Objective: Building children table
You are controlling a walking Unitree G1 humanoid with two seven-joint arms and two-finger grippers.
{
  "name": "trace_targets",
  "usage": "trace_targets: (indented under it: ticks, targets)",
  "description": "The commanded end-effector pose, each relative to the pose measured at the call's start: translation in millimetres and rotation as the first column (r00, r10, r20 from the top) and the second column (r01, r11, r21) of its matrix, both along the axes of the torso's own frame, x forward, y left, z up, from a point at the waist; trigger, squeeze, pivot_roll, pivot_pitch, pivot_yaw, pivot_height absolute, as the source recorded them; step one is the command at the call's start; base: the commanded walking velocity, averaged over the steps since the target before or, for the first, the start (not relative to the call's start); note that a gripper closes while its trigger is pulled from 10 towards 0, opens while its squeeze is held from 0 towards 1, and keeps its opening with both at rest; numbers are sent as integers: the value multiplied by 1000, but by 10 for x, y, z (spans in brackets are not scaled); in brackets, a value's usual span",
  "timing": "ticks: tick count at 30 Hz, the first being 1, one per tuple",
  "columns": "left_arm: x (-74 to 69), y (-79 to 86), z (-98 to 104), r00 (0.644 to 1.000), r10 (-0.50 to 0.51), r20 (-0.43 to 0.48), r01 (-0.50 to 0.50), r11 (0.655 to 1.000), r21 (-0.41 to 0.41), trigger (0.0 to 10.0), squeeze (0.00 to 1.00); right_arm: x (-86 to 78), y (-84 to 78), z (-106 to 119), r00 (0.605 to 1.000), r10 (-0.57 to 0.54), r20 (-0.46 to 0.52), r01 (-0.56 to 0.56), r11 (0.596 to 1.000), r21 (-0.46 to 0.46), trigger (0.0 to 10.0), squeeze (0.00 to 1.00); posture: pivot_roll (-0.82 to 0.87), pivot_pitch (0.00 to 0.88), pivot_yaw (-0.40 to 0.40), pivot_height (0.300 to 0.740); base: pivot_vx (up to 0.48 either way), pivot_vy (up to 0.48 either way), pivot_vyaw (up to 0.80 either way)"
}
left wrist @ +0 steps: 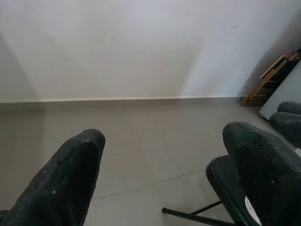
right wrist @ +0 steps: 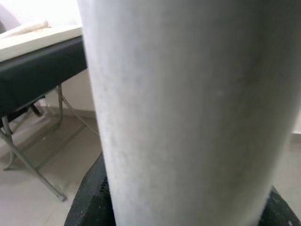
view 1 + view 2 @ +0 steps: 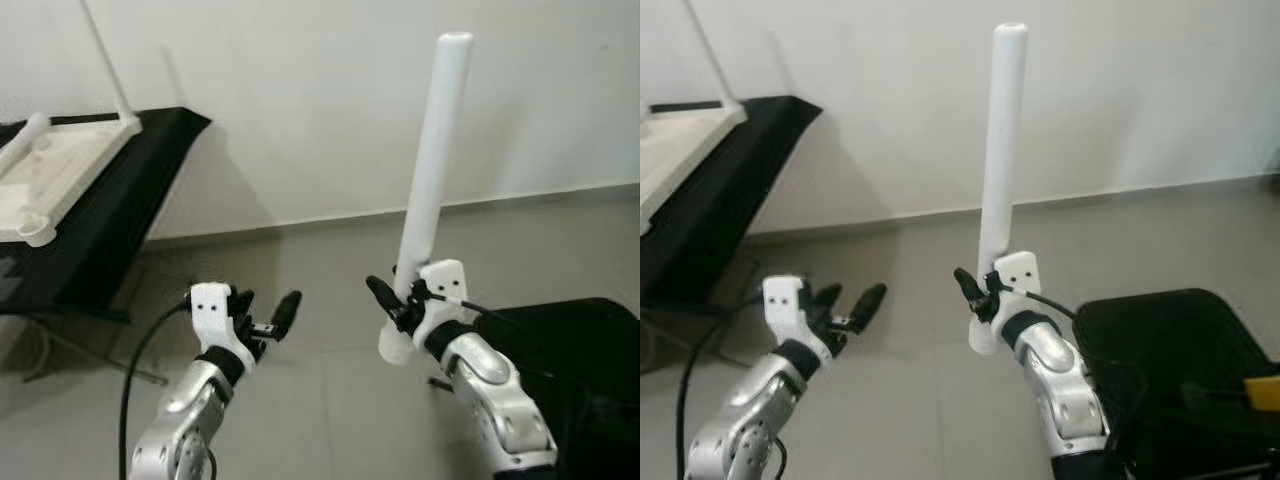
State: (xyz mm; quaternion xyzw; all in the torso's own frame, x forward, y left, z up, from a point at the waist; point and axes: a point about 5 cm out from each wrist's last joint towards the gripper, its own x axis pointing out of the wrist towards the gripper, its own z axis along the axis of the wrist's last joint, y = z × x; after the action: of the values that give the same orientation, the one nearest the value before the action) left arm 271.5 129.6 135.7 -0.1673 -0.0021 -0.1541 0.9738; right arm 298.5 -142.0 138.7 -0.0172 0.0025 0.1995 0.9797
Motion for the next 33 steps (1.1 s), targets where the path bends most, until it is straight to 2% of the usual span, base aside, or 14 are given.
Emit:
trace_targets:
  ticks: [1,13,18,33]
  targets:
    - [-13,80,-32,1000,25,-1,-25,1000,15,10000,0,14,75,25,999,24,23,-24,1000,-4,10000,0,-55,110,36,740,480,0,0]
    - [-9,66,-24,1000,20,7,-20,1000,21,10000,0,30,91,37,999,35,38,-34,999,-13,10000,0,-50,110,39,740,456,0,0]
    - [-12,61,-21,1000,15,11,-15,1000,24,10000,0,24,108,49,998,55,43,-55,998,8,10000,0,-48,110,40,740,433,0,800]
    - [-18,33,-25,1000,-8,22,7,999,39,10000,0,42,105,30,998,48,33,-48,999,9,10000,0,-47,98,41,740,429,0,0]
